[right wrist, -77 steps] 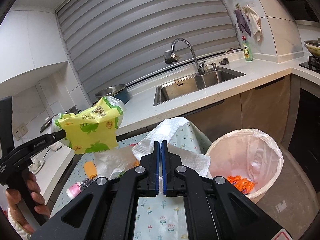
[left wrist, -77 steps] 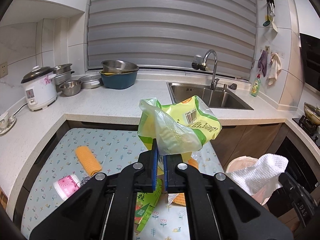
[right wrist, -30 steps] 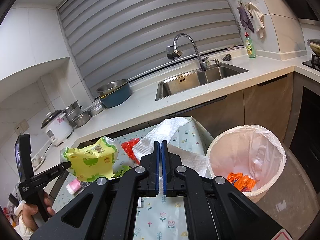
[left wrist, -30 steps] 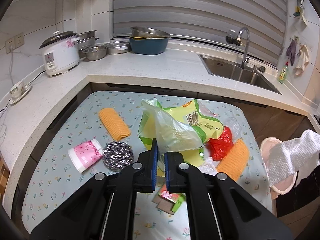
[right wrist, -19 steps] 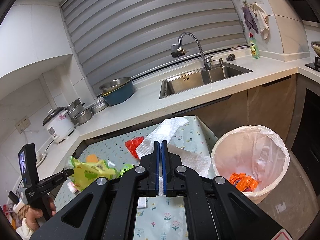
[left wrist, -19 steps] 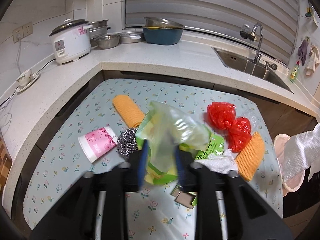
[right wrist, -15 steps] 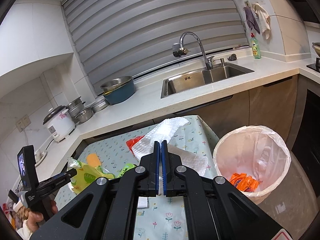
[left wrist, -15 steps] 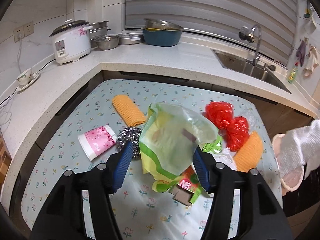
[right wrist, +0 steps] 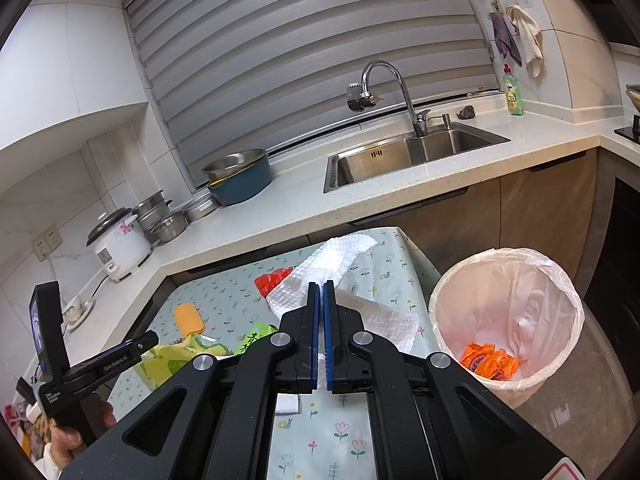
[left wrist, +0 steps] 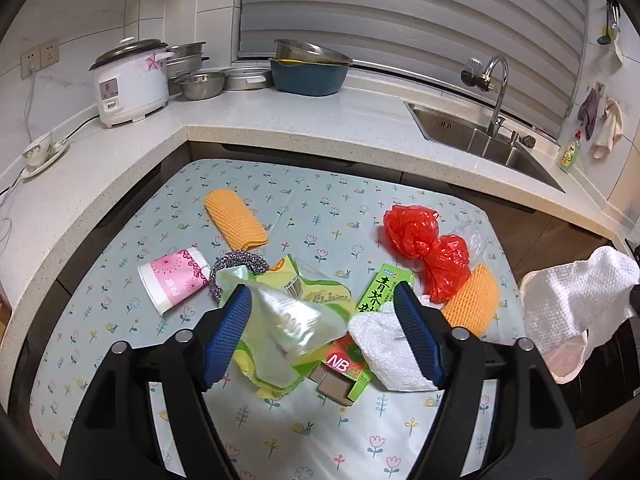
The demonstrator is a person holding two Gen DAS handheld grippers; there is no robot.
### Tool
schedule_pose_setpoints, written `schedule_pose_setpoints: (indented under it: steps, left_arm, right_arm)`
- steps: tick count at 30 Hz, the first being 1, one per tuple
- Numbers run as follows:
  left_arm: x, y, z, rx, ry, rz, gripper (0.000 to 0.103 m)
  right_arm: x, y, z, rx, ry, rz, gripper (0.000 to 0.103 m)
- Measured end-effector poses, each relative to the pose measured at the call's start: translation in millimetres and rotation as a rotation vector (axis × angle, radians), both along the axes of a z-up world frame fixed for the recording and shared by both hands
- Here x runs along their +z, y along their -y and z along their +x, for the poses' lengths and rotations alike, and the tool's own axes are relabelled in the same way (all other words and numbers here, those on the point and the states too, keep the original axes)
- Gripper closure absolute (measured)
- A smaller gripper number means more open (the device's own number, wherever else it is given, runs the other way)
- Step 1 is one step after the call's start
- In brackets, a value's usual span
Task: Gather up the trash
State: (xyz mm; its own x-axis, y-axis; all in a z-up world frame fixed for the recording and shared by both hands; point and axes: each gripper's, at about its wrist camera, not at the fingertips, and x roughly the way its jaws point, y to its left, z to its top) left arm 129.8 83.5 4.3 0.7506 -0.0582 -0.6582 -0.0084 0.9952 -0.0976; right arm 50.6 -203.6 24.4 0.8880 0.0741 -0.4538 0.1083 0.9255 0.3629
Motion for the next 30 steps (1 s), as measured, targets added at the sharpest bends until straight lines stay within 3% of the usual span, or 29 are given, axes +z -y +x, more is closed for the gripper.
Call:
schedule_pose_setpoints:
  steps: [16,30]
  left_arm:
    - [37.2,44.8,-18.4,-0.12,0.095,-0.026,0.023]
    - [-52.2,50.4,16.7,-0.103,-0.116,0.039,0.023]
  right_arm:
    - [0.6,6.4,-3.9,-0.011,0.009,0.008,0.101]
    - [-8.7,14.0,0.1,-0.024,-0.013,0.015,0.101]
